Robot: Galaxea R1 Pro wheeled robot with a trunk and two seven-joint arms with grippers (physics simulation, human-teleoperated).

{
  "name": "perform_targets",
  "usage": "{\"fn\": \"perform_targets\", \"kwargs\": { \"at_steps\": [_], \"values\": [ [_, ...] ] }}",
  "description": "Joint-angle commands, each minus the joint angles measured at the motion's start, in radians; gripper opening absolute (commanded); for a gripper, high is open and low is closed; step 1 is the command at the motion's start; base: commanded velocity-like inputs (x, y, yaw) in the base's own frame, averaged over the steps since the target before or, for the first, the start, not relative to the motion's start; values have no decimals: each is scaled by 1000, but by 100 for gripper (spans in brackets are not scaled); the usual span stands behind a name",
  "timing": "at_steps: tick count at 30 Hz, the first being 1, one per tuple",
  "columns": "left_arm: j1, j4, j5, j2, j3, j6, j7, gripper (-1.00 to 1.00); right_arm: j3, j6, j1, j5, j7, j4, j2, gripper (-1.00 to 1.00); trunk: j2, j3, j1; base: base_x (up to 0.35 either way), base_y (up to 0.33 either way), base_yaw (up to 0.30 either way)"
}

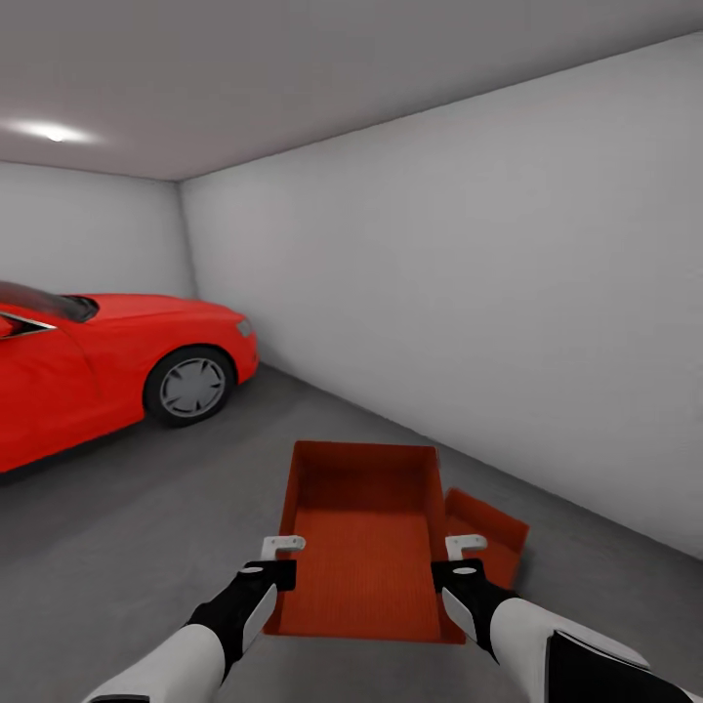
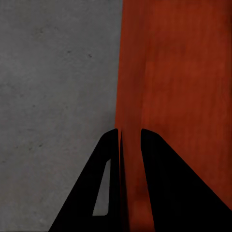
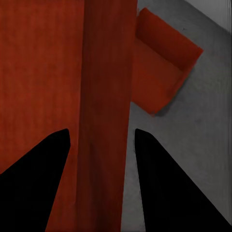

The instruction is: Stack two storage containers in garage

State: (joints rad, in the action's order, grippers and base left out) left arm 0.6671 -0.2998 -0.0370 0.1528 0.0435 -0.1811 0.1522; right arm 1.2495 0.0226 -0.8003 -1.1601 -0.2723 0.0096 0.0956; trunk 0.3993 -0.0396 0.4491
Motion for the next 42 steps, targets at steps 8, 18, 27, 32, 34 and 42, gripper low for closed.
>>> {"fn": "perform_targets", "kwargs": {
  "at_steps": [8,18,27,32,34,42],
  "values": [
    [0,-4,-11,-7,24,-8,-1,-100,16,3,0,-3,-4,6,0,-100,1,0,1,322,45,-285],
    [0,-4,-11,-7,24,-8,-2,-100,16,3,0,-3,-4,6,0,-100,1,0,1,322,85,-285],
    [0,-4,-11,-7,24,-8,-2,-100,16,3,0,-3,-4,7,0,-100,1,0,1,322,93,-159],
    [0,-4,-11,-7,24,-8,-2,-100,16,3,0,-3,-4,6,0,-100,1,0,1,322,102,-5],
    [0,-4,-11,-7,24,-8,-2,-100,16,3,0,-3,-4,7,0,-100,1,0,1,322,103,0],
    [0,-4,-11,-7,24,-8,-2,-100,16,3,0,-3,-5,7,1,-100,1,0,1,322,104,-112]
  ]
}}
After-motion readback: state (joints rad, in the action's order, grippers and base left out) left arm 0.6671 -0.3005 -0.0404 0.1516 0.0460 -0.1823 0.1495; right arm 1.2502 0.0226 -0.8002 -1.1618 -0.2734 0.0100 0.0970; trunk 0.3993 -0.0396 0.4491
